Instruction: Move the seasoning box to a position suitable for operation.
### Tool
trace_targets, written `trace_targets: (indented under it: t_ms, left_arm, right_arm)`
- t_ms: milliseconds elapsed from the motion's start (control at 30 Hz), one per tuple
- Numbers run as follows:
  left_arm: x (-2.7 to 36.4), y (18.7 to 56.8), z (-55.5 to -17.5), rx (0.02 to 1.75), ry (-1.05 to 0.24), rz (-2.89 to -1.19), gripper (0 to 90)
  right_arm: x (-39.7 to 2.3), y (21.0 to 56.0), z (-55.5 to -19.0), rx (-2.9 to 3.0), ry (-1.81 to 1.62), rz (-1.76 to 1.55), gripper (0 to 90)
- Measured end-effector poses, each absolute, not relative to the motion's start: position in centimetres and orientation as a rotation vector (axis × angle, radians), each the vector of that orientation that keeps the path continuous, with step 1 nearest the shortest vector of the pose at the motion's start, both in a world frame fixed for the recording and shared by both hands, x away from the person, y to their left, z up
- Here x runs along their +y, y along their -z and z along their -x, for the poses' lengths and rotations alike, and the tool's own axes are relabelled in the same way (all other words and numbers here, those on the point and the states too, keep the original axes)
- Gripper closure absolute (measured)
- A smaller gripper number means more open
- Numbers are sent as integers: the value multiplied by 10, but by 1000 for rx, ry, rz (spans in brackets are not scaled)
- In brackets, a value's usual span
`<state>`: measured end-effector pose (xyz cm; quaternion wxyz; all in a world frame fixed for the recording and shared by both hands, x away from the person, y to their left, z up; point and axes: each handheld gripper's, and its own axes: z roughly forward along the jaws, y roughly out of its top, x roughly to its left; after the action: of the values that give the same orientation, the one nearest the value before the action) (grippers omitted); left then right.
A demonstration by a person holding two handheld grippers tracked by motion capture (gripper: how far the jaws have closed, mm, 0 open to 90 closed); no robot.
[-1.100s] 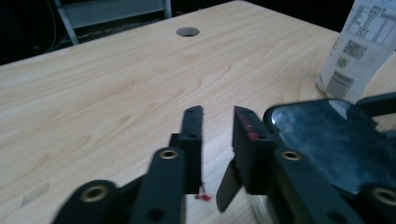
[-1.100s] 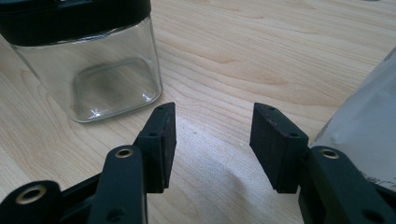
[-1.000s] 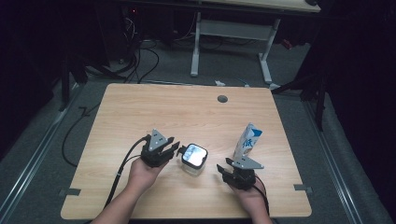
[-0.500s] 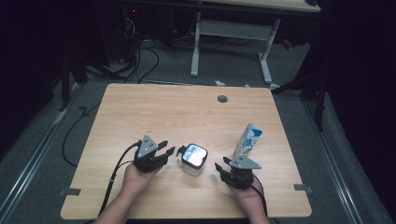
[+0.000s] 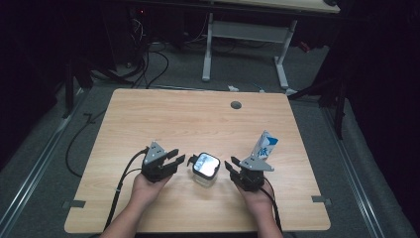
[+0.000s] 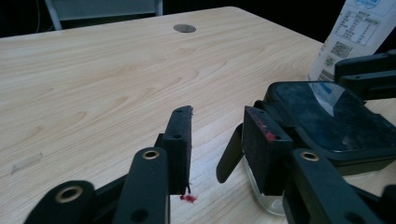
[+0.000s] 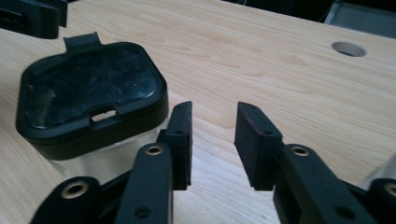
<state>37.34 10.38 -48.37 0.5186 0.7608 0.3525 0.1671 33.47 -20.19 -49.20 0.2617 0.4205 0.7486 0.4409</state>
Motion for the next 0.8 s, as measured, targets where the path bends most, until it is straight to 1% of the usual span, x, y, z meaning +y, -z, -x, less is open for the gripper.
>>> trace_targets:
  t_ms: [67,133,233,300,400,600,633,800]
  left_arm:
    - [99,480,-372,822,-402,-1834,653]
    - [95,476,-370,802,-448,-1853,663]
    - [91,473,-369,796,-470,-1854,721]
    - [89,471,-370,794,-461,-1845,734]
    - [84,469,-372,794,-396,-1834,737]
    - [77,467,-371,787,-390,-1827,789]
    - [75,468,-370,787,-407,-1826,830]
    - [71,471,-371,787,-413,-1841,891]
  right_arm:
    - [-198,493,-333,2053,-1162,-1104,728]
    - [-199,493,-331,2056,-1185,-1110,756]
    - [-200,495,-329,2063,-1196,-1116,781]
    - [-200,498,-327,2072,-1193,-1108,807]
    - [-199,499,-326,2072,-1200,-1104,836]
    - [-198,500,-323,2084,-1201,-1097,844]
    - [-198,501,-323,2087,-1195,-1098,844]
    - [-200,501,-322,2088,-1219,-1108,862]
